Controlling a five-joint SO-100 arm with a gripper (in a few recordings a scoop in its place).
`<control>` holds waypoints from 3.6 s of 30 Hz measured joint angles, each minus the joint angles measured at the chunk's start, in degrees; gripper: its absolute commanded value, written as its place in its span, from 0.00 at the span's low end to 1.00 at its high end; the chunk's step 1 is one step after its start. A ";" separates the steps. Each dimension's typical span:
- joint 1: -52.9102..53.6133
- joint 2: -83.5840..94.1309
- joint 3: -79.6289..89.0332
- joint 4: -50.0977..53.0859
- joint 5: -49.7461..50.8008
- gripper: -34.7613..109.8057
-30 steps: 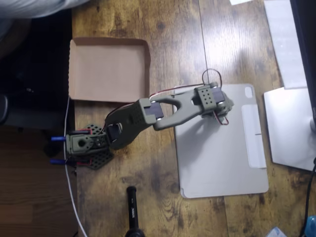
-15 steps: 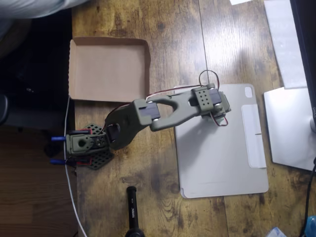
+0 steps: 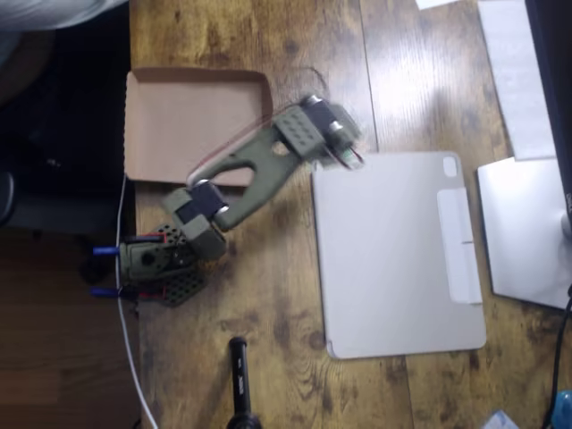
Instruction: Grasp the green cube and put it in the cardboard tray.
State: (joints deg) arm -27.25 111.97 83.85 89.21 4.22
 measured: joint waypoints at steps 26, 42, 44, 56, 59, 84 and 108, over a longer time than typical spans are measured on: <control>-28.13 14.33 21.09 10.11 2.02 0.40; -15.82 10.99 19.25 8.96 -3.52 0.29; -9.67 7.73 17.49 10.55 -3.78 0.29; 16.35 -2.11 20.04 12.30 -2.90 0.30; 20.65 -5.01 20.04 12.30 -3.96 0.30; 32.52 -10.02 19.16 12.22 -4.31 0.29; 27.69 -9.84 20.04 12.22 4.31 0.24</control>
State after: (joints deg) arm 0.44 102.13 103.89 101.43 8.53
